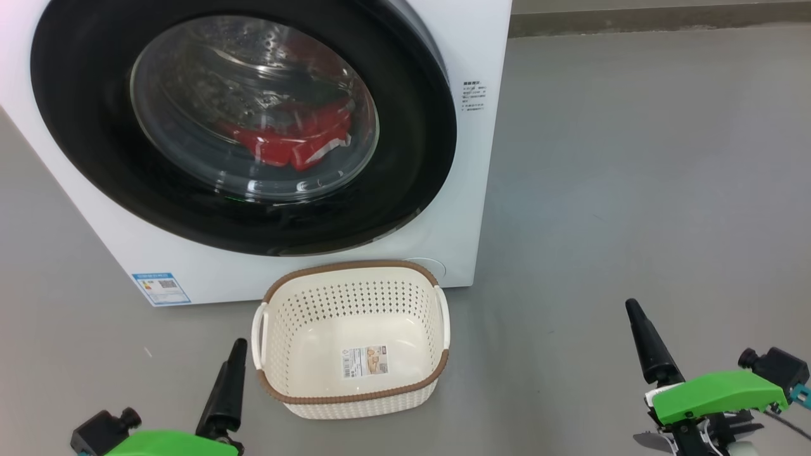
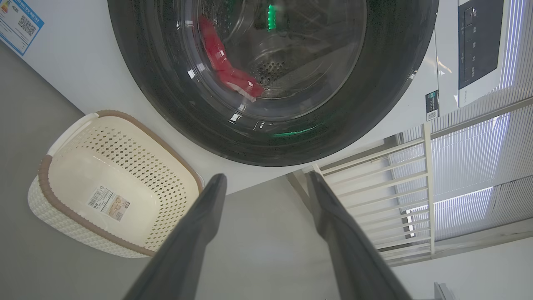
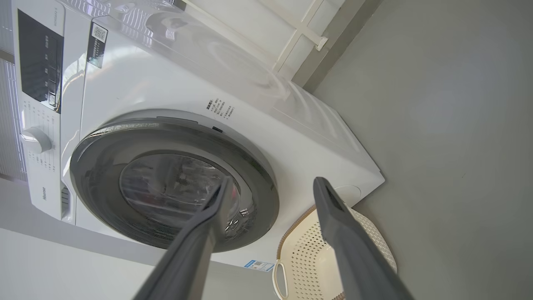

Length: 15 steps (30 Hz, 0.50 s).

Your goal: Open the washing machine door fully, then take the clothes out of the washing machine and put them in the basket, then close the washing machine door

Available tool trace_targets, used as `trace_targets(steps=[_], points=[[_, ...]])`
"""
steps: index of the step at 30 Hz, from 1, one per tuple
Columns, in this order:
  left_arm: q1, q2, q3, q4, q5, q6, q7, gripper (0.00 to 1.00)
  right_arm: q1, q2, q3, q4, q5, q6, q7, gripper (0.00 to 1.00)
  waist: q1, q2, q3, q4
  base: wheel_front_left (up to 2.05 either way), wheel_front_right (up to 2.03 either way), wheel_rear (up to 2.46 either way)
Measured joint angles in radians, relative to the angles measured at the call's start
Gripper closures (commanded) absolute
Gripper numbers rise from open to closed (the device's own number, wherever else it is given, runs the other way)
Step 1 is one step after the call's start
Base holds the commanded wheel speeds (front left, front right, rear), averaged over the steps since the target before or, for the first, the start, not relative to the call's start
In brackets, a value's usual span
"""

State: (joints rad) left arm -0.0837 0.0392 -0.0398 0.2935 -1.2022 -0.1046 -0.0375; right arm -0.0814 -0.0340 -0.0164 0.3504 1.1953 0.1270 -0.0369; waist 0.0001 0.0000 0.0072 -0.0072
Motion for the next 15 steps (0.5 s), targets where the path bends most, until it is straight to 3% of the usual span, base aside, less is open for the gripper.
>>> trace_targets(steps=[15], points=[[-0.023, -0.001, -0.013, -0.022, 0.197, 0.018, -0.036, 0.0, -0.025, -0.001, 0.003, -0.01, -0.227, 0.0, -0.036, 0.0, 0.0, 0.0, 0.004, -0.002, 0.0, 0.0, 0.0]])
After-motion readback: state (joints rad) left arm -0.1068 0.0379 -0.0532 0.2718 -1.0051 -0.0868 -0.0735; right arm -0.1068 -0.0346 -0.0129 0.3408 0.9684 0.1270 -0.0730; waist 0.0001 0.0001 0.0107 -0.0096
